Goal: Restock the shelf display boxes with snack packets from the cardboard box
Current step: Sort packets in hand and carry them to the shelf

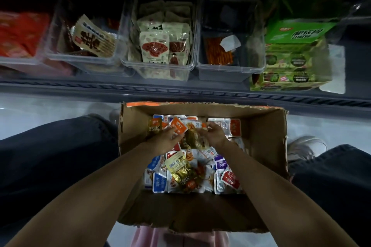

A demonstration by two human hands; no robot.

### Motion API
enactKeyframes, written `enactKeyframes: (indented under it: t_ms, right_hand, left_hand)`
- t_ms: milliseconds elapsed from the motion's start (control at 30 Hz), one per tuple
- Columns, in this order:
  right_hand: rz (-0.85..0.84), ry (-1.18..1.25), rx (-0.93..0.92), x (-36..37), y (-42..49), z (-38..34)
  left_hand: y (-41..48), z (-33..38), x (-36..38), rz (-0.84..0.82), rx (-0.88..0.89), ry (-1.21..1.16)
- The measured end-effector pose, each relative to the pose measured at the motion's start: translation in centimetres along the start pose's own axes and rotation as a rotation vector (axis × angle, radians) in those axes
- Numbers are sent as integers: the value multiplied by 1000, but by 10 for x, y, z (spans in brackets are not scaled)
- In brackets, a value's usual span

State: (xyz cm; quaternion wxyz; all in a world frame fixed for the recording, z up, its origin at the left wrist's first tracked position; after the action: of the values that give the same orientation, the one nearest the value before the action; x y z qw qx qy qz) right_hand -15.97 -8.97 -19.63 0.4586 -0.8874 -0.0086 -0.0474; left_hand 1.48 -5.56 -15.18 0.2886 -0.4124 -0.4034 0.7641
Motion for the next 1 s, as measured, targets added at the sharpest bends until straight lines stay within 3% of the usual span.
enactKeyframes:
  t_ms: [267, 433, 567, 667, 800, 900, 1000]
  right_hand:
    - [3, -84, -175, -50, -51, -37]
    - [-80, -40, -130, -69, -99, -59]
    - [-122, 162, -155, -58, -137, -82]
    - [-187, 215, -186, -43, -166, -101]
    - [-304, 28, -243, -21, -214, -123]
    - [-255, -114, -460, -13, -250, -158]
    - [-181, -51, -693, -6, -282, -198]
  left_hand:
    - [-29, 14, -9, 45, 40, -179]
    - [-59, 34, -4, -36, 89, -217]
    - [-89, 64, -7, -64, 190, -579]
    - [-124, 92, -30, 74, 286, -803]
    - [-157, 117, -65, 257, 356, -1044]
    - [-180, 134, -86, 342, 406, -1053]
    - [-209, 152, -105, 436, 503, -982]
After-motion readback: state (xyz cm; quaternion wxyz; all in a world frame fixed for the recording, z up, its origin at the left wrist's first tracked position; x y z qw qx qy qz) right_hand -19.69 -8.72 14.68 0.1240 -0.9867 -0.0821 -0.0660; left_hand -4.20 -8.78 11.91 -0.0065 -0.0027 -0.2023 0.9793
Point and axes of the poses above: each hand's wrist, its own y-axis towards the middle knuckle, its own x-axis out of the palm, z = x × y, the point moved 8 cm from there along y, towards the middle knuckle, and after that the axes turned 10 degrees about y, right-handed, at the moved point
